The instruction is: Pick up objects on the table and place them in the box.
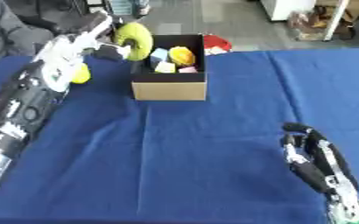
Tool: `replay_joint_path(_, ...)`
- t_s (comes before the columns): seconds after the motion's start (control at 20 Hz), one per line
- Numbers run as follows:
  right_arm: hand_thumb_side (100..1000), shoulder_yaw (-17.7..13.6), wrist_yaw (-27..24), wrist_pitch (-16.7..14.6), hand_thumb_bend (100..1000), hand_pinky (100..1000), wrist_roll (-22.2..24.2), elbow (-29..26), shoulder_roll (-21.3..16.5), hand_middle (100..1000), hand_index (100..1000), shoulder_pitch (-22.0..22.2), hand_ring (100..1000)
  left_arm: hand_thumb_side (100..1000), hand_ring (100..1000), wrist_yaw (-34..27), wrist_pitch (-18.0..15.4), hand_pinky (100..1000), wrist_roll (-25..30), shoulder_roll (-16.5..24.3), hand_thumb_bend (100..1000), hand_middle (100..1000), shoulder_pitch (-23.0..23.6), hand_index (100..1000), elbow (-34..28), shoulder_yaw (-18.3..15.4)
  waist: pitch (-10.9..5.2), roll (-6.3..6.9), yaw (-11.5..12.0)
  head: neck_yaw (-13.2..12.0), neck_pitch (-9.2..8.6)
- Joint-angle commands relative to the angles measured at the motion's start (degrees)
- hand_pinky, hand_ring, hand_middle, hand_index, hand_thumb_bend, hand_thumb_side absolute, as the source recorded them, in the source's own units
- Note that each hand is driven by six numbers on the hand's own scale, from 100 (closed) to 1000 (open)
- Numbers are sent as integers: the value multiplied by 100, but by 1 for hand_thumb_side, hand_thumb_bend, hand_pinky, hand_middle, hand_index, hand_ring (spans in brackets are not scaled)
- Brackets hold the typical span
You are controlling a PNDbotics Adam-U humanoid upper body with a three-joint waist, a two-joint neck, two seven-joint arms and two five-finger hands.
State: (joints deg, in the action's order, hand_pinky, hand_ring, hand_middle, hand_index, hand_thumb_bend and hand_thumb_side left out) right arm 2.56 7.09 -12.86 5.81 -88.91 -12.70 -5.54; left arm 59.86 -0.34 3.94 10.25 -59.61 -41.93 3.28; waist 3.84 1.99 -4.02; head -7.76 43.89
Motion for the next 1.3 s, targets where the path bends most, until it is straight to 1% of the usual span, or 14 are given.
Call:
replay_joint_path(0.05, 357, 25, -50, -16, 100, 758, 28, -62, 0, 744, 803, -82, 668, 223, 578, 572, 318, 710, -604, -239, 100, 560, -288, 735, 376, -280, -115, -117, -19, -52, 22)
replay_joint_path(0.3, 353, 46, -68, -14, 100, 758, 47, -61, 17, 745, 803, -96, 668, 196, 671, 1011, 622, 750, -934, -436, 100, 695, -391, 875, 665, -446, -95, -139, -44, -84, 22)
replay_joint_path(0.4, 353, 48, -68, -14, 100, 758, 52, -61, 21, 745, 803, -96, 668, 180, 696, 1084, 642, 764, -925, -444, 175, 734, -394, 916, 692, -472, -92, -146, -48, -89, 22)
replay_joint_path(0.45, 353, 44, -69, -13, 100, 758, 50, -60, 21, 745, 803, -96, 668, 320, 706, 1104, 638, 770, -918, -431, 172, 750, -393, 928, 680, -481, -91, -148, -49, -91, 22)
replay_joint_path(0.55, 353, 36, -69, -11, 100, 758, 41, -58, 18, 745, 803, -95, 668, 469, 717, 1096, 616, 777, -903, -384, 174, 766, -388, 942, 631, -501, -91, -147, -47, -95, 22)
replay_joint_path(0.7, 356, 34, -68, -11, 100, 758, 40, -62, 17, 745, 803, -90, 668, 630, 726, 954, 530, 783, -785, -218, 173, 782, -386, 948, 528, -527, -94, -136, -36, -93, 22)
replay_joint_path(0.75, 355, 34, -66, -12, 100, 758, 42, -64, 16, 745, 803, -90, 668, 633, 726, 867, 496, 782, -738, -152, 150, 784, -380, 945, 471, -534, -96, -133, -33, -92, 22)
replay_joint_path(0.8, 355, 29, -63, -11, 100, 758, 40, -63, 13, 745, 803, -88, 668, 563, 724, 733, 443, 781, -695, -52, 100, 782, -368, 940, 358, -548, -98, -130, -28, -97, 22)
replay_joint_path(0.85, 356, 25, -61, -10, 100, 758, 38, -63, 8, 745, 803, -87, 668, 466, 723, 565, 385, 781, -629, 50, 100, 779, -349, 933, 221, -548, -98, -127, -26, -105, 22)
replay_joint_path(0.9, 357, 19, -58, -10, 100, 758, 32, -62, 0, 745, 803, -85, 668, 327, 714, 369, 285, 779, -527, 189, 100, 761, -333, 910, 47, -529, -101, -121, -20, -121, 22)
replay_joint_path(1.0, 357, 8, -54, -8, 100, 758, 20, -61, -14, 745, 803, -81, 668, 171, 709, 9, 47, 782, -237, 504, 100, 741, -298, 888, -308, -461, -106, -103, -8, -154, 22)
replay_joint_path(1.05, 335, 7, -51, -8, 100, 758, 18, -63, -20, 745, 803, -79, 668, 157, 703, -71, -60, 785, -61, 678, 100, 725, -274, 872, -463, -411, -108, -91, -4, -171, 22)
replay_joint_path(1.2, 359, 8, -43, -7, 100, 758, 22, -69, -30, 745, 803, -66, 668, 194, 700, -306, -393, 787, 499, 1129, 100, 723, -174, 869, -726, -417, -117, -54, 22, -183, 22)
replay_joint_path(1.3, 362, 3, -38, -8, 100, 758, 23, -74, -39, 745, 803, -61, 668, 221, 709, -324, -598, 796, 922, 1408, 175, 733, -89, 874, -742, -402, -122, -38, 28, -189, 22)
